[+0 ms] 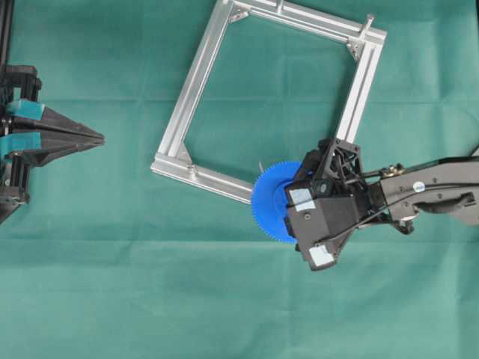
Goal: Find the location of the shaft and insert the gear.
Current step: 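Align the gear's center hole with the shaft using the right gripper, then push the gear onto the shaft with the right gripper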
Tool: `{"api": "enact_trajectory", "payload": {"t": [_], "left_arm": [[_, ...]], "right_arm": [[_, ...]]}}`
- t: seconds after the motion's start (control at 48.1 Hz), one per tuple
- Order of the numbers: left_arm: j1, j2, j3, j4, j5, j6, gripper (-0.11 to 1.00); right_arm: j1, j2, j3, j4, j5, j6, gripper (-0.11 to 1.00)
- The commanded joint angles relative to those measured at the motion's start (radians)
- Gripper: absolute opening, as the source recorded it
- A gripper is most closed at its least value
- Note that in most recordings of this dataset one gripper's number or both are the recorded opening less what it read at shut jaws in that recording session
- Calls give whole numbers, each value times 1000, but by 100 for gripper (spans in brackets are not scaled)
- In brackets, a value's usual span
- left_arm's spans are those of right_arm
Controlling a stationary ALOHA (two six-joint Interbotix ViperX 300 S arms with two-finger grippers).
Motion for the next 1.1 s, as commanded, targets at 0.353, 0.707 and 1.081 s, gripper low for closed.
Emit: {"api": "enact_trajectory", "payload": {"t": [0.353,0.707,1.081], "left_arm": [[3,8,-8,-3,-5,0,0],[3,9,-9,-2,-5,0,0],[3,9,-8,-2,-5,2,0]], "right_arm": [[3,-34,6,2,-26,21,69],[51,-34,6,28,-71,60,69],[48,-34,9,-44,-44,91,69]]}}
